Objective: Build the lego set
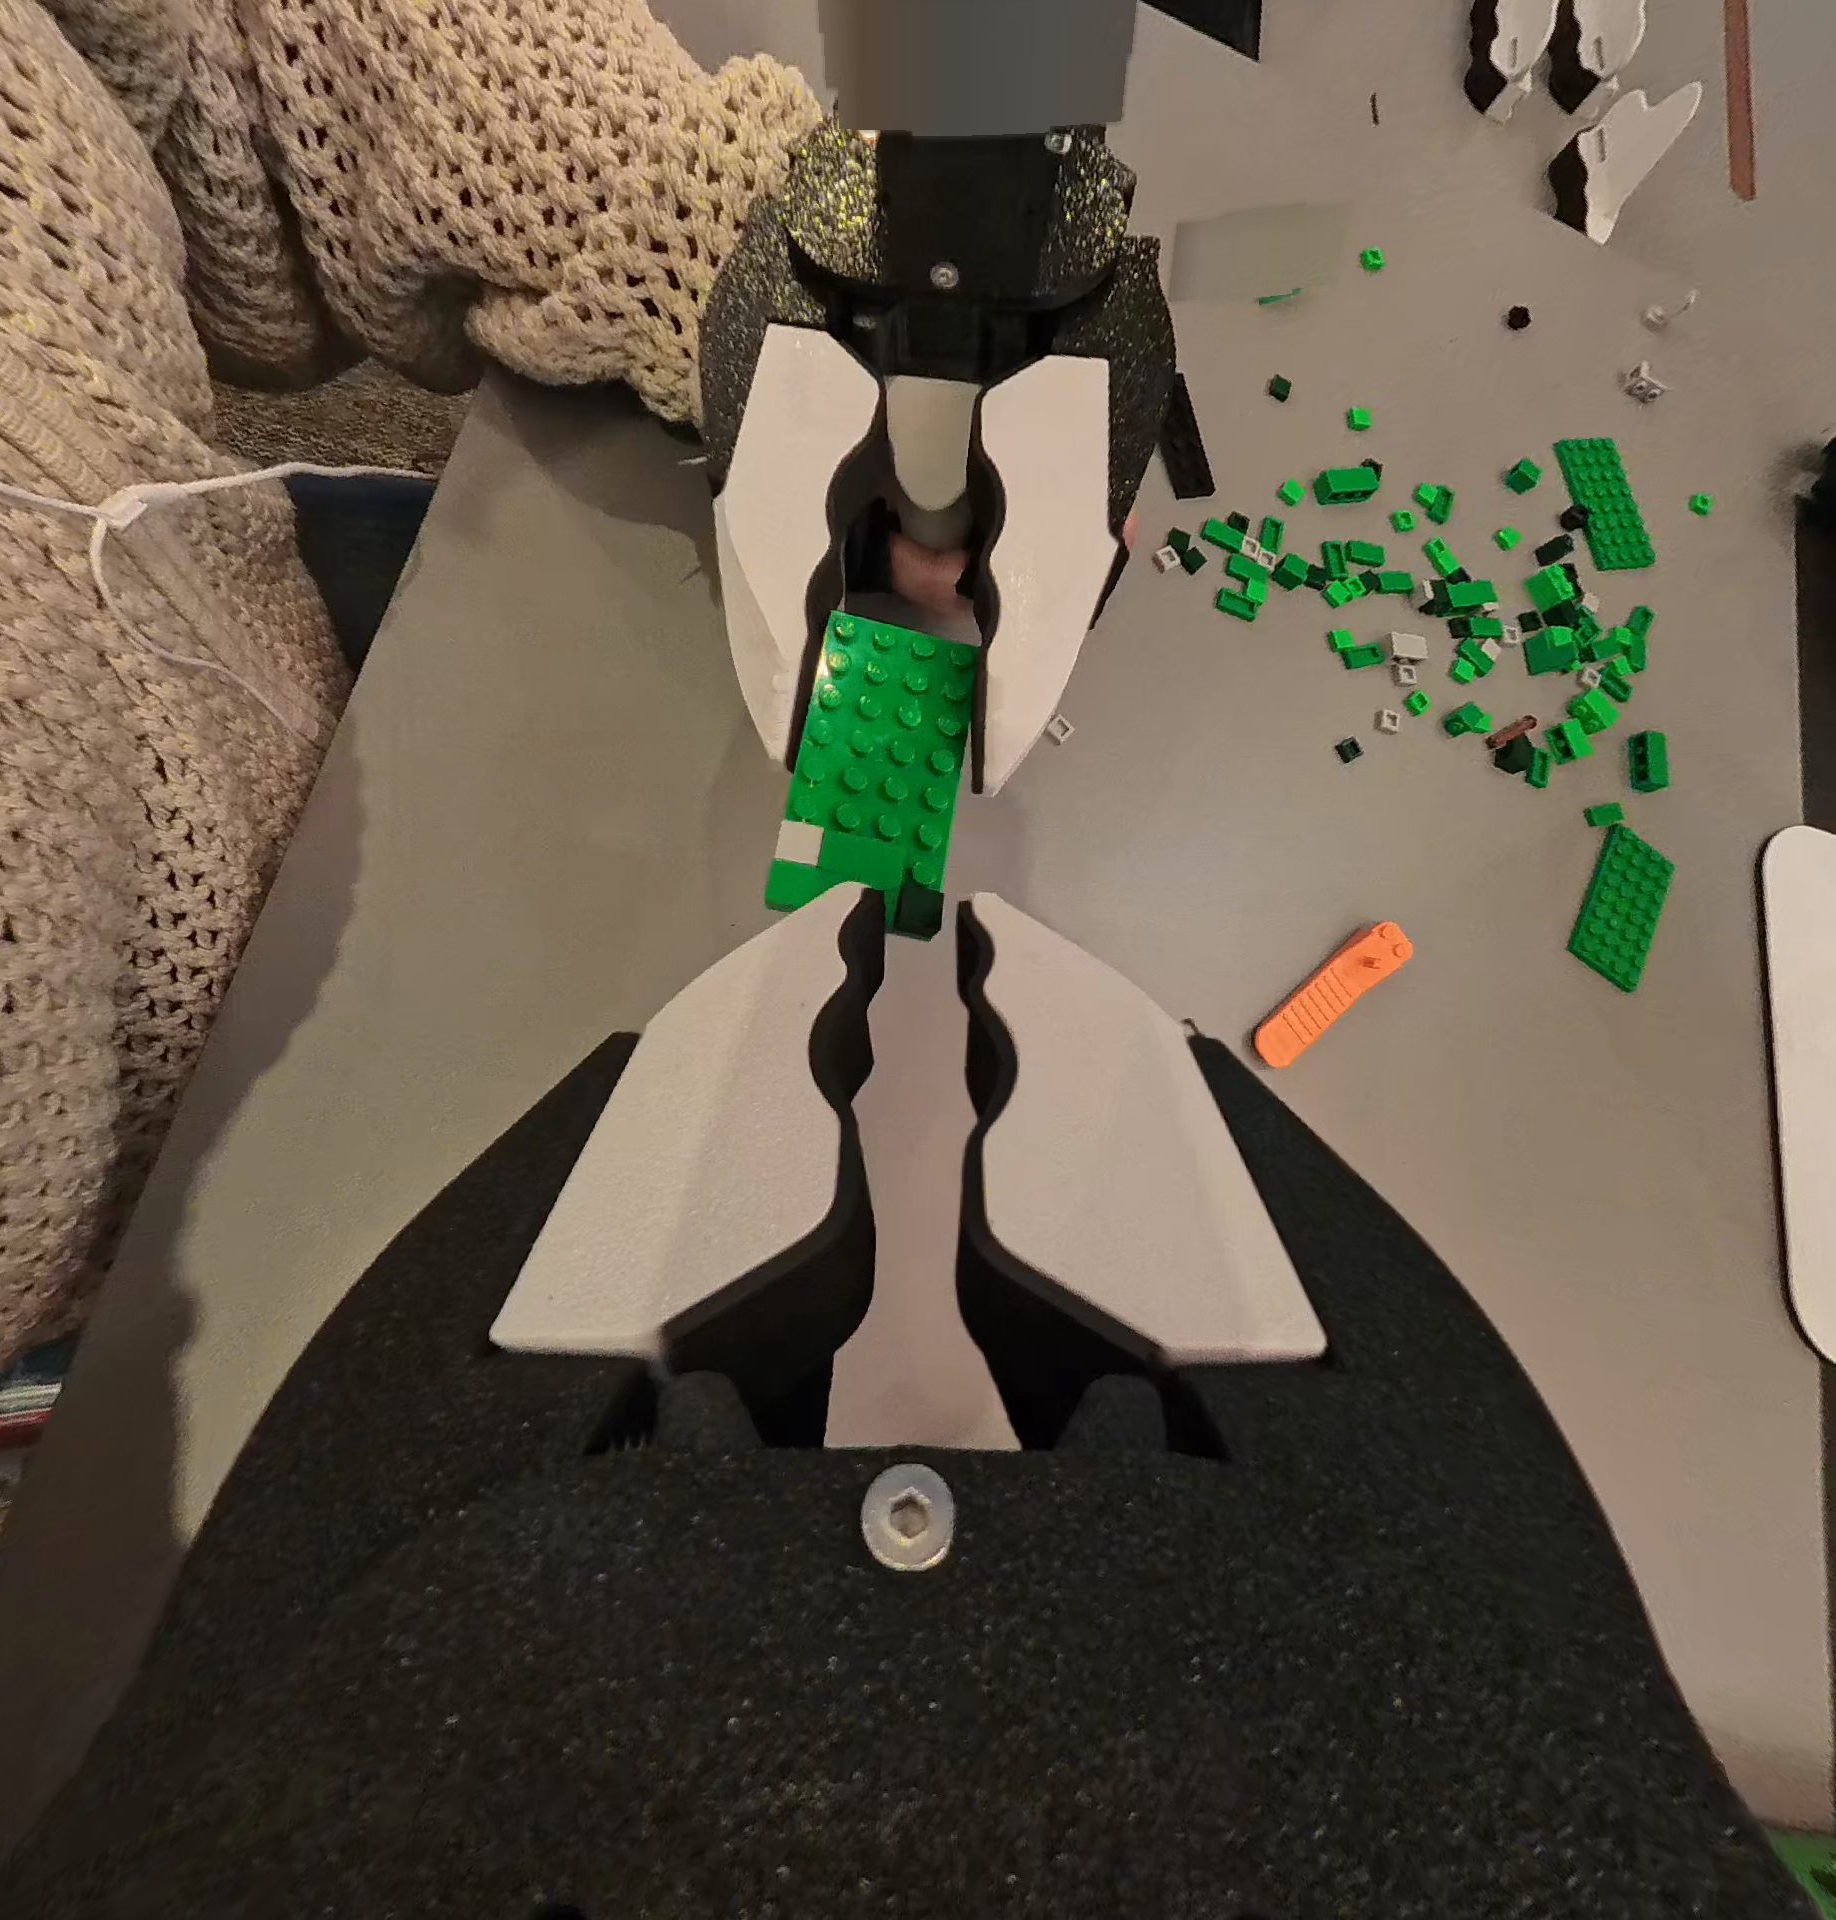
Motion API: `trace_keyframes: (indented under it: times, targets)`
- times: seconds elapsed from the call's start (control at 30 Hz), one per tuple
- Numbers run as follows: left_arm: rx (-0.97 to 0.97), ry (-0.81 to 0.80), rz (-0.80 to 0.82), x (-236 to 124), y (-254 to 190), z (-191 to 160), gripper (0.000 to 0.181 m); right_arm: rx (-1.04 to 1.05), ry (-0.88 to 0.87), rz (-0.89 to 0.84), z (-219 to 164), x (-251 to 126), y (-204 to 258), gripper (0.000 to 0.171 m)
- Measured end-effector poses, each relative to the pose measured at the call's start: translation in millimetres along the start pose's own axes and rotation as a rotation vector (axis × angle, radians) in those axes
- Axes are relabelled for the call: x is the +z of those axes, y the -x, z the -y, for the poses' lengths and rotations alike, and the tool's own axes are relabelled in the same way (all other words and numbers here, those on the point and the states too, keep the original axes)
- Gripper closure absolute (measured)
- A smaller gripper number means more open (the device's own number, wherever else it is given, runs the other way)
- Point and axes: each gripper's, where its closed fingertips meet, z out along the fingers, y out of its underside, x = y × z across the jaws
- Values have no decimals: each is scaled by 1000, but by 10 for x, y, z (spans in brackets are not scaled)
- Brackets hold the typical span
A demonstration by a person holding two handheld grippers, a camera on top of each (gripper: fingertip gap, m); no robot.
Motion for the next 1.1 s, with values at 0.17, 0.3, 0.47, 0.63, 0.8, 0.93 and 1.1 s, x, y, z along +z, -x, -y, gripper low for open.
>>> trace_keyframes:
  times: [0.17, 0.3, 0.47, 0.63, 0.8, 0.93, 1.1]
  targets:
    - [-17, -2, 13, -14, 33, 4, 146, -187, -50, -68, 13, -107, 14, 136]
    - [-20, -5, 15, -16, 38, 10, 146, -554, -7, -371, -41, -82, -79, 127]
    - [-30, -17, 15, -26, 45, 27, 146, -937, 104, -642, -88, 79, -78, 134]
    - [-31, -15, 15, -29, 44, 20, 146, -965, 94, -740, -49, 86, -149, 142]
    - [-32, -22, 15, -36, 43, 26, 146, -1054, 98, -798, 14, 58, -170, 164]
    - [-34, -27, 22, -42, 52, 30, 146, -1102, 117, -849, 67, 14, -196, 164]
    - [-37, -8, 16, -37, 38, -10, 146, -1234, 176, -846, 33, 39, -176, 165]
